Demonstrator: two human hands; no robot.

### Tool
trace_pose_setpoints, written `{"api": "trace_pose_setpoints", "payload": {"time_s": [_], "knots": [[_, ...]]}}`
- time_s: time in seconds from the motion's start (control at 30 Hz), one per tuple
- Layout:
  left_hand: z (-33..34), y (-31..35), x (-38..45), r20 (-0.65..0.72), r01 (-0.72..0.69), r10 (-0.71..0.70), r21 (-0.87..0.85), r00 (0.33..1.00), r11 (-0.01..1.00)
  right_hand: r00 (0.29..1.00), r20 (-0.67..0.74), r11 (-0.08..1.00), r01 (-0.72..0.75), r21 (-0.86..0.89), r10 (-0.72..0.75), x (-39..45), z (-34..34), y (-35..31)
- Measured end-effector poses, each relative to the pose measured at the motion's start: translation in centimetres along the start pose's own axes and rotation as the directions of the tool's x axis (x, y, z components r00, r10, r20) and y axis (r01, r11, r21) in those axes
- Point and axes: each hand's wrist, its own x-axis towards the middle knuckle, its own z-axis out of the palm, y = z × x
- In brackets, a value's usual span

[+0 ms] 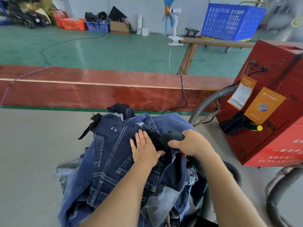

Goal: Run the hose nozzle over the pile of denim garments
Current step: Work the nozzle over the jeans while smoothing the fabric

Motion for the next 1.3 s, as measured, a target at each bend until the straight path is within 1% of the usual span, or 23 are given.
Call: {"api": "trace_pose_setpoints", "payload": {"time_s": [0.07,0.1,0.23,0.3,0.37,0.4,0.53,0.63,0.67,0.73,0.77,0.8,0.83,0.87,0.9,0.93,0.97,1.0,1.03,1.07,1.1,1.17,1.3], "knots": [[-0.1,0.0,-0.2,0.018,-0.017,0.017,0.018,1.000,1.000,0.999,-0.037,0.999,0.035,-0.037,-0.036,0.3,1.0,-0.9],[-0.2,0.0,-0.3,0.024,-0.029,0.028,0.029,0.999,0.999,0.997,-0.067,0.999,0.048,-0.011,-0.049,0.4,1.3,-1.3],[-1.2,0.0,-0.8,0.034,-0.055,0.052,0.099,0.998,0.994,0.979,-0.203,0.970,0.082,0.229,-0.035,0.6,0.8,-2.2],[-1.8,0.6,-1.1,-0.061,-0.108,0.120,0.177,0.991,0.978,0.954,-0.298,0.948,0.100,0.303,-0.005,0.5,-0.4,-1.8],[-1.8,1.2,-1.6,-0.165,-0.208,0.240,0.190,0.957,0.959,0.933,-0.359,0.944,0.090,0.317,0.032,0.3,-1.4,-1.2],[-1.5,1.4,-1.9,-0.179,-0.258,0.291,0.185,0.940,0.948,0.928,-0.370,0.947,0.077,0.311,0.046,0.1,-1.7,-0.9],[-0.9,2.1,-2.6,-0.120,-0.359,0.395,0.241,0.911,0.902,0.936,-0.345,0.951,0.038,0.307,0.073,-0.3,-2.1,0.2],[-2.5,2.6,-3.1,-0.067,-0.378,0.392,0.160,0.917,0.912,0.943,-0.327,0.954,0.032,0.297,0.070,-0.5,-2.3,0.6],[-3.0,2.7,-3.2,-0.034,-0.406,0.413,0.132,0.910,0.904,0.942,-0.327,0.954,0.029,0.300,0.074,-0.5,-2.4,0.7],[-3.8,2.5,-3.5,0.127,-0.451,0.439,0.087,0.889,0.888,0.939,-0.334,0.949,0.030,0.313,0.081,-0.4,-2.5,0.8],[-4.0,2.2,-3.6,0.237,-0.441,0.417,0.060,0.878,0.895,0.937,-0.339,0.947,0.033,0.320,0.081,-0.3,-2.5,0.8],[-4.0,2.0,-3.6,0.316,-0.415,0.387,0.026,0.866,0.909,0.937,-0.341,0.945,0.038,0.324,0.079,-0.3,-2.5,0.8],[-3.9,1.8,-3.5,0.330,-0.388,0.368,-0.007,0.869,0.922,0.939,-0.335,0.945,0.044,0.325,0.072,-0.2,-2.4,0.8],[-4.0,1.6,-3.3,0.262,-0.367,0.363,-0.036,0.894,0.929,0.945,-0.322,0.945,0.047,0.323,0.063,-0.2,-2.4,0.7],[-4.1,1.2,-2.9,0.110,-0.359,0.362,-0.042,0.926,0.932,0.951,-0.303,0.946,0.049,0.319,0.053,-0.3,-2.3,0.7],[-4.0,0.7,-2.6,-0.072,-0.357,0.354,-0.037,0.932,0.933,0.958,-0.282,0.947,0.048,0.316,0.045,-0.3,-2.3,0.7],[-3.9,0.1,-2.3,-0.200,-0.355,0.343,-0.024,0.918,0.935,0.964,-0.262,0.947,0.048,0.318,0.039,-0.4,-2.3,0.7],[-3.4,-0.6,-1.9,-0.227,-0.357,0.350,0.012,0.909,0.934,0.969,-0.244,0.945,0.046,0.323,0.037,-0.4,-2.3,0.8],[-2.8,-1.4,-1.7,-0.159,-0.354,0.361,0.072,0.919,0.933,0.973,-0.229,0.945,0.042,0.324,0.035,-0.5,-2.3,0.8],[-2.0,-2.0,-1.6,-0.063,-0.334,0.344,0.122,0.937,0.934,0.976,-0.217,0.948,0.039,0.317,0.032,-0.5,-2.3,1.0],[-1.3,-2.4,-1.6,-0.001,-0.298,0.301,0.147,0.954,0.943,0.978,-0.205,0.952,0.037,0.303,0.027,-0.6,-2.4,1.1],[-0.4,-2.6,-1.5,0.018,-0.210,0.210,0.156,0.978,0.965,0.984,-0.179,0.963,0.029,0.267,0.020,-0.8,-2.4,1.2],[-0.2,-1.9,-1.4,0.027,-0.108,0.105,0.180,0.994,0.978,0.997,-0.072,0.981,0.001,0.195,0.013,-1.1,-2.0,1.6]]}}
